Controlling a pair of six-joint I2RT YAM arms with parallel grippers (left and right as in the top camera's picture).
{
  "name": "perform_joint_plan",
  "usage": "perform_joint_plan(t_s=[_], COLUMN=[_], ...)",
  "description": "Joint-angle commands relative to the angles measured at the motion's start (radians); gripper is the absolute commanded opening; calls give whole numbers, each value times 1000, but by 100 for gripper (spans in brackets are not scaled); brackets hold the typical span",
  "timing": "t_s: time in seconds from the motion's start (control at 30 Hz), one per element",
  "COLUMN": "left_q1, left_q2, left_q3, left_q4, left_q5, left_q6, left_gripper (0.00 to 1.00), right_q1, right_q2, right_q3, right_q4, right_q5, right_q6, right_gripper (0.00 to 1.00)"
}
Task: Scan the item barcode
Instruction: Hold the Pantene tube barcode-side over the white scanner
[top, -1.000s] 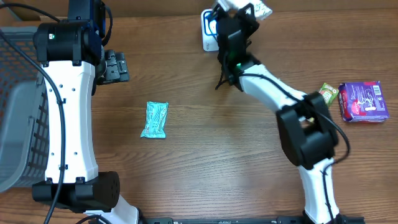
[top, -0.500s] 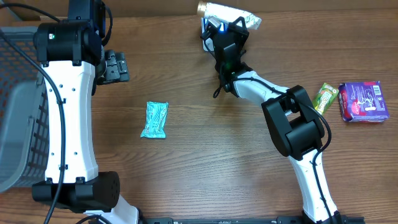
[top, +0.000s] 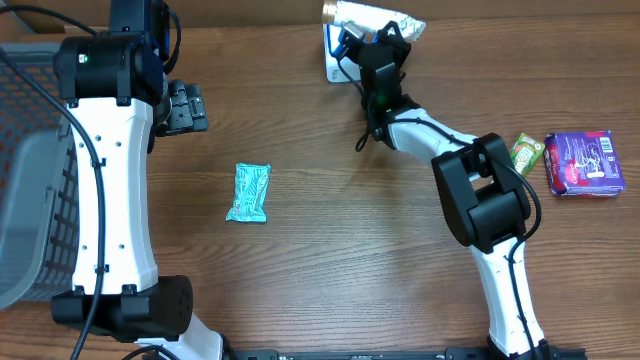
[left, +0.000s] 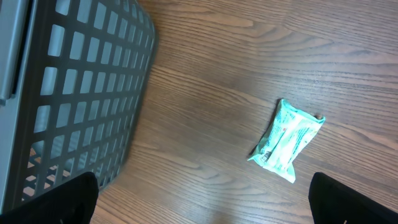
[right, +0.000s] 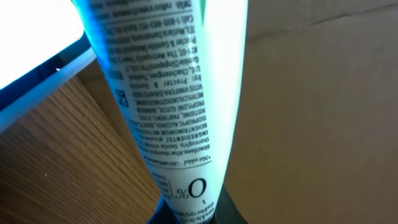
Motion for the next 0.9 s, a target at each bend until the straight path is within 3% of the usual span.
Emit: perform_joint_plan(t_s=[0.0,0.43,0.67,0.87], left_q1=[0,0,0,0], left_q2=[-15,-15,-15,-15], left_q3=[14,14,14,14], left_q4=[2,2,2,2], left_q5=[-6,-6,-6,-6], left_q6=[11,11,11,11], left_gripper=[100,100,100,100], right_q1=[-2,-4,27,83], right_q2=[-2,33,27,-46], right_q3=[19,19,19,18], right_q4=[30,48,223,238], right_q5=[-26,-16,84,167], right_q6=[37,37,-53,-61], right_gripper=[4,4,4,4])
